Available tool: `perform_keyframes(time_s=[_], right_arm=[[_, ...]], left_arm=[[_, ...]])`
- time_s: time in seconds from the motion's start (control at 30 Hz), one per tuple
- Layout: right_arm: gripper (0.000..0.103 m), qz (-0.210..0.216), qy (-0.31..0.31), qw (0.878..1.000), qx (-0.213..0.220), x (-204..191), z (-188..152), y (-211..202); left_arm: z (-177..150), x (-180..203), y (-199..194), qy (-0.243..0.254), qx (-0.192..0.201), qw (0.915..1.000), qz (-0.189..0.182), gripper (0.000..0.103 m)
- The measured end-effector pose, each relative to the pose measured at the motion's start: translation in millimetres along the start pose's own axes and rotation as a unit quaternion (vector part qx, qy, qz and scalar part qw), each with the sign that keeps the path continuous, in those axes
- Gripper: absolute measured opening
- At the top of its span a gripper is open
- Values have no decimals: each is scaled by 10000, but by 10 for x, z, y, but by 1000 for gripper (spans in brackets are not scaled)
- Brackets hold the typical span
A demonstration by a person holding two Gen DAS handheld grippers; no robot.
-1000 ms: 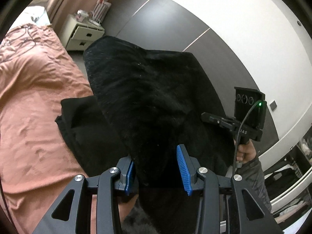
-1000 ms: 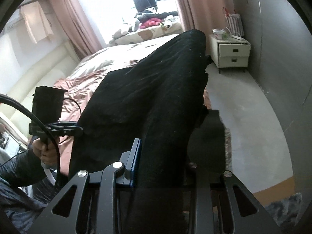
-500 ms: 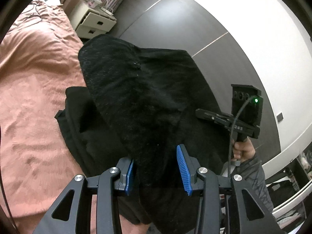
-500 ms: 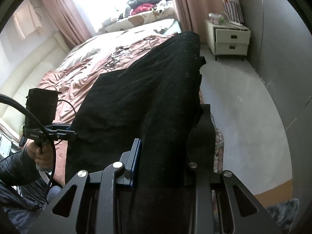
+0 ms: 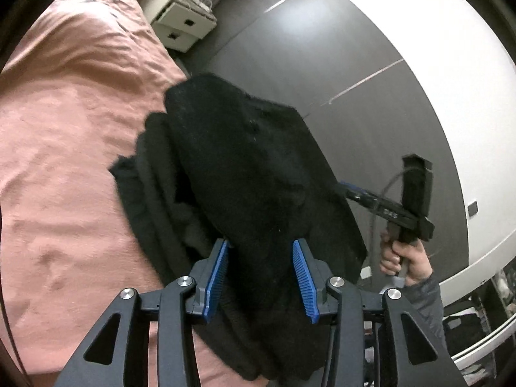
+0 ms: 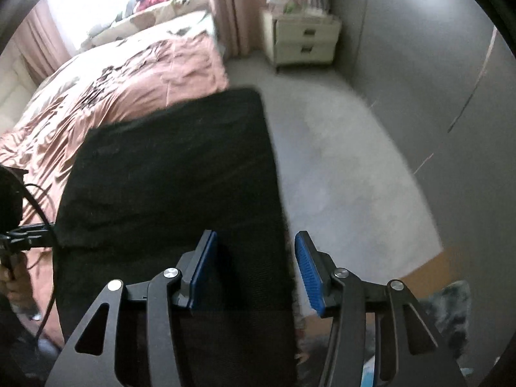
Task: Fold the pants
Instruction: 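Lower the trousers onto the duvet corner and open both grippers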
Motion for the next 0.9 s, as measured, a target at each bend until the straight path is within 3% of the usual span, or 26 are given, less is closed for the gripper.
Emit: perform_keyframes(time_s=[0.13,0.2,0.3,0.43,0.5,0.7,0.9], right_arm=[[48,10,147,9987,498,-178,-88,-484],[48,269,34,9983,515,-385,-182,-632],[45,246,-193,9989,361,-612,-366,-680],[42,127,-205,9996,151,-615,-524,-620],[34,137,-125,9998,33,-566,-525,-569],[21,1,67,9999,-126,-308,-253,-375],[18,-204,313,9986,-378,-298,-93,-88]], left_arm=[[110,-49,-122,-23,192,9997,137,43],[158,-49,-91,16,148,9996,229,43],[191,-53,-49,51,74,9997,241,43],[200,-59,-25,160,120,9986,493,43],[265,-74,32,179,127,9984,527,43],[503,-183,213,267,77,9973,682,43],[590,-187,274,203,81,9974,693,43]])
Point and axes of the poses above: each gripper's, at about its wrist camera, not at the fingertips, and y roughly the way its jaws point, x to its right, z to its top, the point moved 7 cm from there along y, roughly the way its jaws point, and after that the axes turned 8 degrees about -x, right-handed, at the moved point
